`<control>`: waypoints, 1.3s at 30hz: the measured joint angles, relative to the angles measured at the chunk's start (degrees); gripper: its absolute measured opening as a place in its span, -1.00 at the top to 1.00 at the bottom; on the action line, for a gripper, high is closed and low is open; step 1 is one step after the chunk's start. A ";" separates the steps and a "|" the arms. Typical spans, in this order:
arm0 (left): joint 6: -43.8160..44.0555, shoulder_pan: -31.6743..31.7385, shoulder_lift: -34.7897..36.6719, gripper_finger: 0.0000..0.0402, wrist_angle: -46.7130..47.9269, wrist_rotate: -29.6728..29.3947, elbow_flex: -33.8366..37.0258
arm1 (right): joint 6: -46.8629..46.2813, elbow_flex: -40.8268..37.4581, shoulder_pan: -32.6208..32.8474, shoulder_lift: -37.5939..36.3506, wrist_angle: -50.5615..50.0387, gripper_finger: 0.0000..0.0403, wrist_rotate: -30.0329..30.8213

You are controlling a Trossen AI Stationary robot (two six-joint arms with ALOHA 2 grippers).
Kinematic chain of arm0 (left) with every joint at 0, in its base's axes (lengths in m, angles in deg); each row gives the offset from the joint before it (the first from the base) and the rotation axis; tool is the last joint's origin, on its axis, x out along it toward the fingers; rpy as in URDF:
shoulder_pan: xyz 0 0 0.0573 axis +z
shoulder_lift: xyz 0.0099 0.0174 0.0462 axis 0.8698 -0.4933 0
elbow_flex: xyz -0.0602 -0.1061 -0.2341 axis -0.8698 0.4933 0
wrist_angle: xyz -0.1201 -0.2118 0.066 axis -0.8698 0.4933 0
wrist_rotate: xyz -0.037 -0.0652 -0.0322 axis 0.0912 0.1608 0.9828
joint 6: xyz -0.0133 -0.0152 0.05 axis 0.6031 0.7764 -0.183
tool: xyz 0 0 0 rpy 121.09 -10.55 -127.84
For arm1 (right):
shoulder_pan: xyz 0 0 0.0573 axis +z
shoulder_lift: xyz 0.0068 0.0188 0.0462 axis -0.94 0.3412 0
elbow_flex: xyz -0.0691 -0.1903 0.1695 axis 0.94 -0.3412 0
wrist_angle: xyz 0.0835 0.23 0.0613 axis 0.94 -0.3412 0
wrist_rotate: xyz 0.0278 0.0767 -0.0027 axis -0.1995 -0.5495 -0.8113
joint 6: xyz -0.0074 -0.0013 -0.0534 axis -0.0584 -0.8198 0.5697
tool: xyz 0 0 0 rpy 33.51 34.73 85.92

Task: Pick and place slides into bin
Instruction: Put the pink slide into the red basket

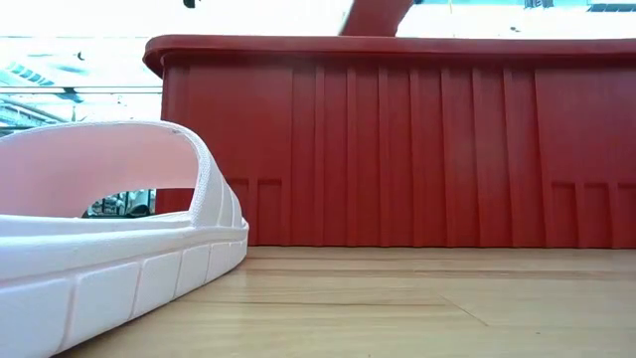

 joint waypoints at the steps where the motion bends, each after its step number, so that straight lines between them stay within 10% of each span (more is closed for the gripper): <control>1: 0.01 0.76 -0.89 -0.69 0.00 -0.03 -0.52 | 0.02 -1.15 -0.96 0.01 0.38 0.98 0.03; 39: 1.11 12.83 -7.28 -0.69 -0.11 2.28 -1.33 | 3.45 -37.84 -6.18 4.68 39.09 0.98 4.46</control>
